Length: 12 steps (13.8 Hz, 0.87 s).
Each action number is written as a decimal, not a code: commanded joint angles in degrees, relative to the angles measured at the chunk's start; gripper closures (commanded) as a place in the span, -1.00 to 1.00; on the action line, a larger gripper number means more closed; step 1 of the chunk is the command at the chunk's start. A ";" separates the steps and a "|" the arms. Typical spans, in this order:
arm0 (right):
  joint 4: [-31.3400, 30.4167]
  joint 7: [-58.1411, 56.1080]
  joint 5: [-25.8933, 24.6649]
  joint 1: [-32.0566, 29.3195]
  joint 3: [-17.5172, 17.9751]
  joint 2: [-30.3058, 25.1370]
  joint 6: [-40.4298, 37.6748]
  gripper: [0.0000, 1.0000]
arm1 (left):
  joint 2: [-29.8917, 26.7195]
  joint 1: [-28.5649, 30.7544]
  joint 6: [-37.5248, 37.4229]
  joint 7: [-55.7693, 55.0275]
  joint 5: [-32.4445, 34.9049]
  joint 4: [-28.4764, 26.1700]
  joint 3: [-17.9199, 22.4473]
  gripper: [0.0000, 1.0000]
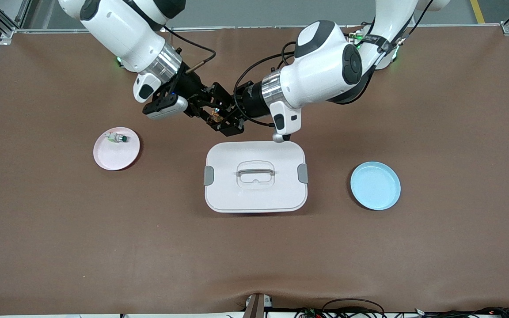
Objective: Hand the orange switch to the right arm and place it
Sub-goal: 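Grasp the switch with the right gripper and open the left gripper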
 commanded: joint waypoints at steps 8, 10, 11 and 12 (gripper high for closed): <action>1.37 1.44 -3.82 -0.69 -0.12 -0.67 -2.48 1.00 | -0.18 -0.24 0.38 -1.04 -0.23 0.26 0.01 0.80; 1.37 2.05 -3.82 -0.60 -0.03 -0.67 -2.57 1.00 | -0.18 -0.15 0.38 -0.95 -0.23 0.26 0.01 0.80; 1.37 2.32 -3.82 -0.60 -0.03 -0.67 -2.57 1.00 | -0.18 -0.24 0.38 -0.95 -0.23 0.26 0.01 0.77; 1.37 2.32 -3.73 -0.69 -0.03 -0.58 -2.57 1.00 | 0.00 -0.24 0.38 -0.86 -0.23 0.26 0.01 0.72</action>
